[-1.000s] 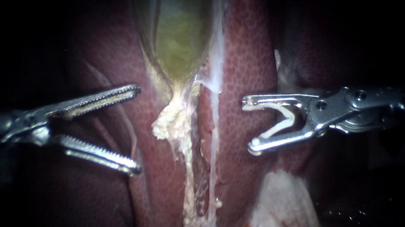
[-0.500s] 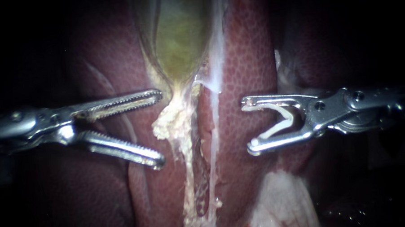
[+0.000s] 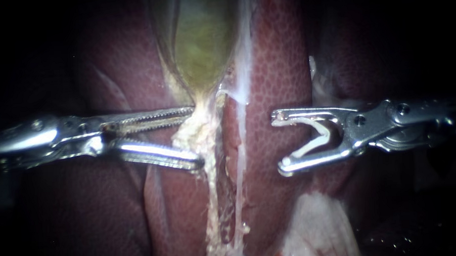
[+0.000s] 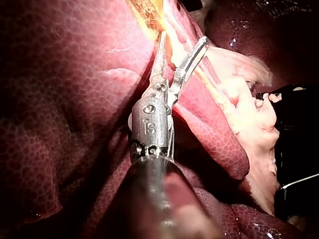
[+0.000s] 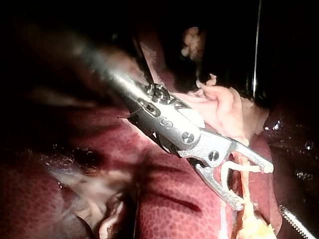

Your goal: Clipping first clip left tube

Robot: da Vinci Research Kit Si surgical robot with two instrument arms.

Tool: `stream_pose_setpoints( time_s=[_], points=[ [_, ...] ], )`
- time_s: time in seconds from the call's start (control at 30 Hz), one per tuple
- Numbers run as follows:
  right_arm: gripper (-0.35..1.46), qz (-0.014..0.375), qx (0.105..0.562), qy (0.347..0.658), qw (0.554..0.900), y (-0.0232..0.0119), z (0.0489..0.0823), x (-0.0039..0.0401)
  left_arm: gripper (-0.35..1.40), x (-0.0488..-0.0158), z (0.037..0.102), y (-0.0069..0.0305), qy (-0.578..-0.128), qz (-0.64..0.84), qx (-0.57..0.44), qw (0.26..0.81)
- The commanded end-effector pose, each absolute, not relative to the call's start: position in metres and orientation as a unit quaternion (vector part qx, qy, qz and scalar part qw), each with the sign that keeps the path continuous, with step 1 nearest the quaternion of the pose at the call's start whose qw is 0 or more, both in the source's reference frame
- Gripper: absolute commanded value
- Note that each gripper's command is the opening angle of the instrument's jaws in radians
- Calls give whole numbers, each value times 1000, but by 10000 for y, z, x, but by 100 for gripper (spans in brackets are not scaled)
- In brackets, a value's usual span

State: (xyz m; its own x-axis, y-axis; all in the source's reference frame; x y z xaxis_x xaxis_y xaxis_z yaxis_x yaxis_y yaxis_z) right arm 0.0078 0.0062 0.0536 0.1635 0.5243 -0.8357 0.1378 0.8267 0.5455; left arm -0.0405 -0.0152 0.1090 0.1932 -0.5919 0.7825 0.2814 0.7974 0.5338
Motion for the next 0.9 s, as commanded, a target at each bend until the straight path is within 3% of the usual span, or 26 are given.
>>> stream_pose_setpoints(
  time_s=[0.03, 0.07, 0.53, 0.9],
  points=[
    [60, 135, 262, 633, 716, 63, 536, 78, -11, -405, 1092, -152, -565, -285, 138, 762],
    [60, 135, 262, 633, 716, 63, 536, 78, -35, -405, 1094, -153, -562, -284, 139, 765],
    [60, 135, 261, 632, 717, 63, 536, 79, -35, -399, 1074, -155, -542, -312, 166, 762],
    [60, 135, 260, 633, 717, 59, 541, 83, -35, -373, 999, -121, -565, -310, 154, 749]
  ],
)
